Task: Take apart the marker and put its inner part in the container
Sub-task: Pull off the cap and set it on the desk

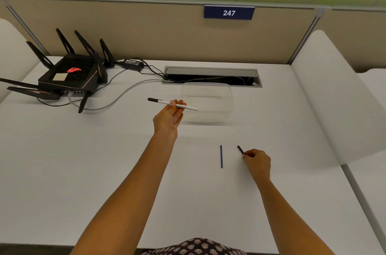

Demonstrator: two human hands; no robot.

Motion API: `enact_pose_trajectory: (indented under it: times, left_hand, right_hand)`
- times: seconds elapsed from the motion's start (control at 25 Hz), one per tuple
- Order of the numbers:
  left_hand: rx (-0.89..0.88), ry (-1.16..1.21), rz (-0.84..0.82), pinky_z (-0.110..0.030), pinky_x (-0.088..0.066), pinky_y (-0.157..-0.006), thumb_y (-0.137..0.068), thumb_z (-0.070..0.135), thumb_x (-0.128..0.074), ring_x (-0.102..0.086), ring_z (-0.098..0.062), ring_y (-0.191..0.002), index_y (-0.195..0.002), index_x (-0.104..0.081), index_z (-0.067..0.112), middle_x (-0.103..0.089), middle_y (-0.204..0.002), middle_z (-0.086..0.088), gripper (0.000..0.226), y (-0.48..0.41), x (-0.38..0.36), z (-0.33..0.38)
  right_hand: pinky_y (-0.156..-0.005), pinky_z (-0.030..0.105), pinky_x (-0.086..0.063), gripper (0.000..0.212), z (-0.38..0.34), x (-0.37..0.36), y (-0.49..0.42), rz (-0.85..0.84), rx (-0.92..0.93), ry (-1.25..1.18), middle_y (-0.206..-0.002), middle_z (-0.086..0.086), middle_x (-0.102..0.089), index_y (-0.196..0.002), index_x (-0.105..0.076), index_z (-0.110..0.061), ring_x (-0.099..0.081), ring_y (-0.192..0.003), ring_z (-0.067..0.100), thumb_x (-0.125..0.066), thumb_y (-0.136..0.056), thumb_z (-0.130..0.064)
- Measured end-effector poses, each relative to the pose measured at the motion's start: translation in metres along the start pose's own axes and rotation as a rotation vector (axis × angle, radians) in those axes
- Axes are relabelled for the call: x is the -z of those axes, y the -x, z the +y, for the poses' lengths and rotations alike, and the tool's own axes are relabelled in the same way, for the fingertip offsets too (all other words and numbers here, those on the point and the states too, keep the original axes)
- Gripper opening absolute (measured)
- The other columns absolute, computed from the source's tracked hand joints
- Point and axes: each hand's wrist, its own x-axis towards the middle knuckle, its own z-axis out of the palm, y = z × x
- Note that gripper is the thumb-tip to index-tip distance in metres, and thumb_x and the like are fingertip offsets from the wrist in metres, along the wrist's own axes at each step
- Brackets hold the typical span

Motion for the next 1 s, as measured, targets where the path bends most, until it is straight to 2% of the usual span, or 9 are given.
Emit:
enact_pose_trajectory:
  times: [0.2, 0.36, 0.48, 0.6, 0.76, 0.8, 0.88, 1.0]
  left_hand:
    - [0.000, -0.016, -0.008, -0.031, -0.053, -0.085, -0.093, 0.021, -0.062, -0.074, -0.017, -0.087, -0.097, -0.070, 0.009, -0.078, -0.084, -0.002, 0.015, 0.001, 0.002, -0.002]
    - [0.010, -0.054, -0.007, -0.031, -0.053, -0.086, -0.093, 0.022, -0.061, -0.074, -0.016, -0.091, -0.099, -0.069, 0.009, -0.078, -0.088, -0.002, 0.016, 0.003, 0.006, -0.009]
    - [0.026, -0.070, 0.004, -0.031, -0.053, -0.085, -0.093, 0.021, -0.061, -0.074, -0.014, -0.088, -0.099, -0.070, 0.009, -0.078, -0.086, -0.001, 0.016, 0.004, 0.009, -0.014]
    - [0.018, -0.106, 0.007, -0.030, -0.053, -0.088, -0.093, 0.020, -0.061, -0.073, -0.015, -0.091, -0.102, -0.070, 0.007, -0.077, -0.090, -0.002, 0.018, 0.005, 0.011, -0.018]
    - [-0.045, -0.289, -0.017, -0.021, -0.057, -0.079, -0.090, 0.016, -0.066, -0.073, -0.020, -0.094, -0.107, -0.071, 0.001, -0.075, -0.101, -0.012, 0.024, 0.012, 0.009, -0.026]
    - [-0.065, -0.349, -0.028, -0.023, -0.057, -0.083, -0.089, 0.016, -0.066, -0.073, -0.021, -0.094, -0.107, -0.071, 0.000, -0.075, -0.102, -0.014, 0.024, 0.014, 0.008, -0.029]
    - [-0.115, -0.516, -0.057, -0.032, -0.053, -0.095, -0.089, 0.019, -0.067, -0.071, -0.022, -0.096, -0.106, -0.073, 0.003, -0.075, -0.101, -0.013, 0.024, 0.020, 0.006, -0.036]
    - [-0.193, -0.738, -0.125, -0.036, -0.049, -0.100, -0.091, 0.024, -0.064, -0.067, -0.023, -0.104, -0.109, -0.074, 0.008, -0.075, -0.104, -0.010, 0.026, 0.028, 0.006, -0.042]
  right_hand:
    - [-0.076, 0.029, -0.047, 0.019, 0.000, 0.000, 0.000, -0.006, -0.008, -0.009, -0.099, 0.007, -0.072, -0.101, -0.073, -0.009, -0.060, -0.084, 0.019, -0.066, -0.083, -0.012]
    - [-0.080, 0.036, -0.054, 0.018, -0.010, 0.007, 0.001, 0.042, 0.001, -0.086, -0.096, 0.009, -0.074, -0.099, -0.074, -0.010, -0.067, -0.084, 0.025, -0.066, -0.084, -0.016]
    - [-0.083, 0.041, -0.057, 0.014, -0.039, 0.012, 0.005, 0.068, 0.101, -0.169, -0.091, 0.006, -0.074, -0.095, -0.074, -0.012, -0.069, -0.084, 0.023, -0.068, -0.085, -0.020]
    - [-0.078, 0.035, -0.057, 0.012, -0.079, 0.014, 0.008, 0.020, 0.239, -0.227, -0.087, 0.002, -0.074, -0.093, -0.075, -0.015, -0.069, -0.078, 0.018, -0.069, -0.085, -0.022]
    - [-0.072, 0.015, -0.048, 0.007, -0.125, 0.000, 0.020, -0.062, 0.505, -0.173, -0.082, -0.008, -0.070, -0.088, -0.076, -0.020, -0.063, -0.074, 0.003, -0.071, -0.084, -0.023]
    - [-0.071, 0.014, -0.047, 0.009, -0.134, -0.007, 0.025, -0.083, 0.570, -0.145, -0.083, -0.007, -0.070, -0.090, -0.076, -0.019, -0.062, -0.073, 0.003, -0.072, -0.084, -0.023]
    - [-0.070, 0.017, -0.048, 0.017, -0.145, -0.022, 0.034, -0.130, 0.661, -0.060, -0.087, -0.004, -0.069, -0.096, -0.075, -0.016, -0.060, -0.072, 0.006, -0.071, -0.085, -0.028]
    - [-0.073, 0.032, -0.054, 0.023, -0.148, -0.039, 0.043, -0.181, 0.694, 0.037, -0.090, 0.004, -0.070, -0.097, -0.073, -0.013, -0.062, -0.077, 0.016, -0.065, -0.089, -0.033]
